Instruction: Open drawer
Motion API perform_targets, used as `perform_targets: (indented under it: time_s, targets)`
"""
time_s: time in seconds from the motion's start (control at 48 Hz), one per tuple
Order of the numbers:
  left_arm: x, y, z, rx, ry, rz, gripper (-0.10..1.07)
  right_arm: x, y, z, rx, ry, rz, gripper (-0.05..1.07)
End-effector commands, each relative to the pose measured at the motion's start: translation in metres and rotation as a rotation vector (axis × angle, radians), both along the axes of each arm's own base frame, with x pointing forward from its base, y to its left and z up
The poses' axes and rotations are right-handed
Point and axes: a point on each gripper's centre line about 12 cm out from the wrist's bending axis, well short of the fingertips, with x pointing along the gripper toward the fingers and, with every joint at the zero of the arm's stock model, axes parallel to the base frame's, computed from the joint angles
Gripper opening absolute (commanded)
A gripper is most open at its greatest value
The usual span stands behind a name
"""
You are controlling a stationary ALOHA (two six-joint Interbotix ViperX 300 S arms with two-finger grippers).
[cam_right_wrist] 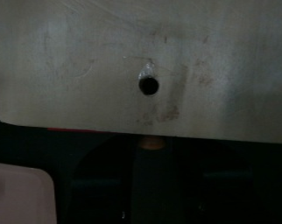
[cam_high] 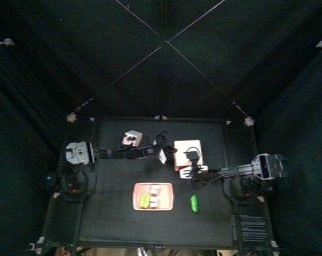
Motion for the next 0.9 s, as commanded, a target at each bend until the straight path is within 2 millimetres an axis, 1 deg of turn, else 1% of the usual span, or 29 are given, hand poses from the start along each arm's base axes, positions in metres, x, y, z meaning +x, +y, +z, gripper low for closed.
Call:
perform_targets:
  time_s: [0.0,0.417,0.875]
  targets:
    - [0.002,0.004,0.007,0.007,-0.014,0.006,0.25,0.004,-0.001,0.008,0.000,-0.030,-0.003,0.52]
    - [0.002,0.004,0.008,0.005,-0.013,0.007,0.25,0.009,0.006,0.008,0.024,-0.066,0.024,0.52]
    - [0.002,0.005,0.007,-0.002,-0.012,0.015,0.25,0.011,0.031,0.007,0.059,-0.065,0.065,0.52]
